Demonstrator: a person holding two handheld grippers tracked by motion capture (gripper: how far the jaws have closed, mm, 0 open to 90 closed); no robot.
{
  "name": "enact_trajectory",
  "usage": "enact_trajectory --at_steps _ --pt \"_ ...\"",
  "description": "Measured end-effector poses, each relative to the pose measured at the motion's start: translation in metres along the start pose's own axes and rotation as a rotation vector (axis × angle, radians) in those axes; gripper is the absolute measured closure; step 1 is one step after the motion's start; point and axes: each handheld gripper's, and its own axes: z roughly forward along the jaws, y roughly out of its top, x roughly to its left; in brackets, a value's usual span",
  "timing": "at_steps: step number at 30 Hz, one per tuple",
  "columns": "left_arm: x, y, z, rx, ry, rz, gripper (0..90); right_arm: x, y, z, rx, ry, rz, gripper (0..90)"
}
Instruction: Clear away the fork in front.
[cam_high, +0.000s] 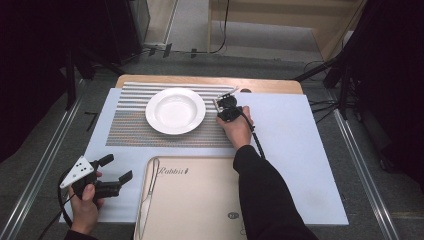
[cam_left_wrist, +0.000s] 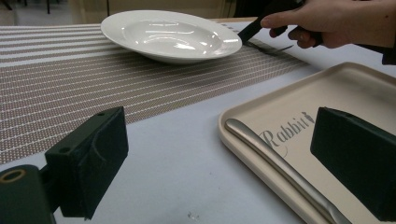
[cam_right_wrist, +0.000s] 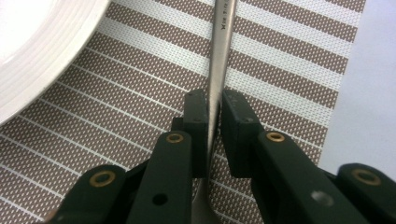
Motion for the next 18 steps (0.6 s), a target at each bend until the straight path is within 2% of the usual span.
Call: enact_trajectory --at_steps 4,8,10,14,18 --pt "0.0000 -0.0001 -0.0005 0.000 -0.001 0.002 4.2 -0.0011 -0.0010 -0.0002 -0.007 0.011 0.019 82.6" --pt "0.0003 0.0000 -0.0005 0.000 -0.001 0.001 4.2 0.0012 -0.0007 -0.0005 -0.006 -0.006 -0.011 83.0" --pt "0.0002 -0.0001 -0.0005 0.001 -0.001 0.003 4.2 0.0010 -0.0010 -0.0005 -0.009 -0.004 -0.008 83.1" --pt "0.0004 0.0001 -0.0004 0.002 -0.001 0.002 4.2 -0.0024 -0.0011 -0.0018 -0.003 0.021 -0.006 83.2" --pt "0.0007 0.0001 -0.0001 -0.001 -0.003 0.002 4.2 -0.0042 -0.0022 -0.0050 -0.020 0.045 -0.009 83.2"
